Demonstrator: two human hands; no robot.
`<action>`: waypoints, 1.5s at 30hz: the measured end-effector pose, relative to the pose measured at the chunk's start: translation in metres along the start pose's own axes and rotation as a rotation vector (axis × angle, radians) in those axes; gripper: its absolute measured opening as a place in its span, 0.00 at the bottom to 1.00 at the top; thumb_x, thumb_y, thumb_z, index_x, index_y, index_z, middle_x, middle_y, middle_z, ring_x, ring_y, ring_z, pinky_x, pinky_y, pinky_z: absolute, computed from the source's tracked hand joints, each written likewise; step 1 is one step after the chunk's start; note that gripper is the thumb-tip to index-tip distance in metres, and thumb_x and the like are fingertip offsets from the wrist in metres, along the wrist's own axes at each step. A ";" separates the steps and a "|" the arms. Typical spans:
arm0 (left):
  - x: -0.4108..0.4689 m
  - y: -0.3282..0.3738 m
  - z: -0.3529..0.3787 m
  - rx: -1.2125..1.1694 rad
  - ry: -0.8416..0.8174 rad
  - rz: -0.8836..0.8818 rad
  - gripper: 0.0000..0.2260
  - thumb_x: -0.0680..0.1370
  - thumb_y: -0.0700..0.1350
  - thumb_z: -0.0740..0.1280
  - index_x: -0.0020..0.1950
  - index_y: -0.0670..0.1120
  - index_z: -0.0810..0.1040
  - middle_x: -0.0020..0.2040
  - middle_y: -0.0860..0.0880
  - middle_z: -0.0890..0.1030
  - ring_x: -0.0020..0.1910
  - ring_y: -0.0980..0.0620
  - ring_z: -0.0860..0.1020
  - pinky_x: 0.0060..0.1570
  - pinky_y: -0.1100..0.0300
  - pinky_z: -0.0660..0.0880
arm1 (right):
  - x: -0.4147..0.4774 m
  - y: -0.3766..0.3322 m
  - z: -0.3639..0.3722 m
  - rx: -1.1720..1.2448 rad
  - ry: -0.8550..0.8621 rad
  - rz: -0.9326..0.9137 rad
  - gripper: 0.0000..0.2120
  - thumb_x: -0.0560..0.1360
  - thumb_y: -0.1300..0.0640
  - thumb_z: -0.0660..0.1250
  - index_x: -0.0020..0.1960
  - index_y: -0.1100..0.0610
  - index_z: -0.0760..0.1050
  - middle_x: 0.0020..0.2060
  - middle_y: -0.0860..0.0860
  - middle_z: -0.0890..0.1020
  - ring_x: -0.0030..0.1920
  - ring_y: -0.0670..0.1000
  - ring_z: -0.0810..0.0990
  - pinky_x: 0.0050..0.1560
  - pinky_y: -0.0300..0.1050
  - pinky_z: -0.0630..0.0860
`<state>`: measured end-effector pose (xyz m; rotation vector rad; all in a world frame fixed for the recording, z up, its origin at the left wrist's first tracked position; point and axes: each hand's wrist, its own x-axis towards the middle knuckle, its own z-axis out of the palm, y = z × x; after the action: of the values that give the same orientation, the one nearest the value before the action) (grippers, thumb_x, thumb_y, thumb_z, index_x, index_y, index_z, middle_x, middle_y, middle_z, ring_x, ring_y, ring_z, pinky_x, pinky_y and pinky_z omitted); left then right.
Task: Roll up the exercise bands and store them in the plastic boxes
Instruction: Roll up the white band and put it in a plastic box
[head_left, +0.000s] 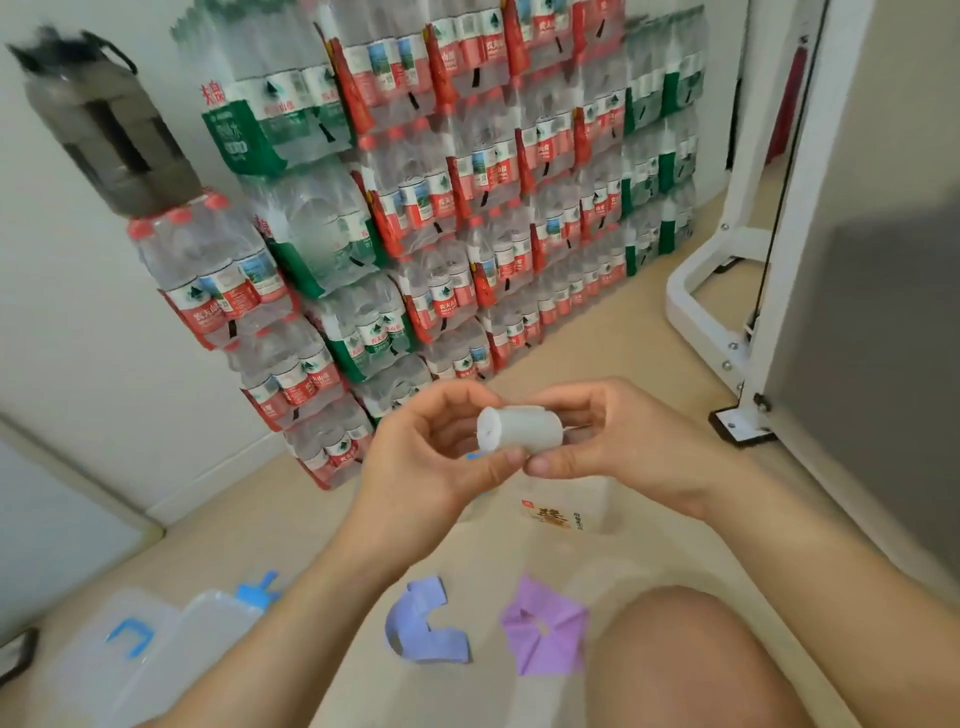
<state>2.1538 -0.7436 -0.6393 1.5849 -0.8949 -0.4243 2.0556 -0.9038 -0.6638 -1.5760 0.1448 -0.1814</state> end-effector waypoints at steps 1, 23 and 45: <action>0.005 -0.002 0.004 0.076 -0.021 0.001 0.14 0.66 0.30 0.75 0.47 0.42 0.77 0.44 0.49 0.85 0.44 0.52 0.83 0.42 0.60 0.79 | -0.002 0.003 -0.008 0.003 0.033 -0.021 0.18 0.67 0.68 0.74 0.54 0.55 0.81 0.49 0.56 0.85 0.50 0.52 0.84 0.52 0.41 0.79; 0.172 -0.283 -0.012 1.080 -0.823 -0.217 0.19 0.79 0.44 0.61 0.70 0.49 0.67 0.66 0.46 0.73 0.64 0.47 0.72 0.59 0.59 0.68 | 0.199 0.166 -0.083 -0.670 0.104 0.441 0.05 0.70 0.62 0.70 0.45 0.59 0.79 0.43 0.60 0.84 0.37 0.60 0.85 0.41 0.57 0.82; 0.146 -0.434 0.012 0.612 -0.317 -0.323 0.11 0.75 0.41 0.64 0.51 0.52 0.83 0.47 0.55 0.76 0.38 0.58 0.76 0.44 0.72 0.69 | 0.268 0.415 -0.045 -0.126 0.563 0.719 0.17 0.66 0.70 0.69 0.53 0.57 0.81 0.42 0.46 0.80 0.46 0.55 0.84 0.51 0.54 0.81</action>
<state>2.3720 -0.8607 -1.0240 2.2843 -1.0745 -0.6868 2.3180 -1.0089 -1.0722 -1.4671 1.1585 -0.0436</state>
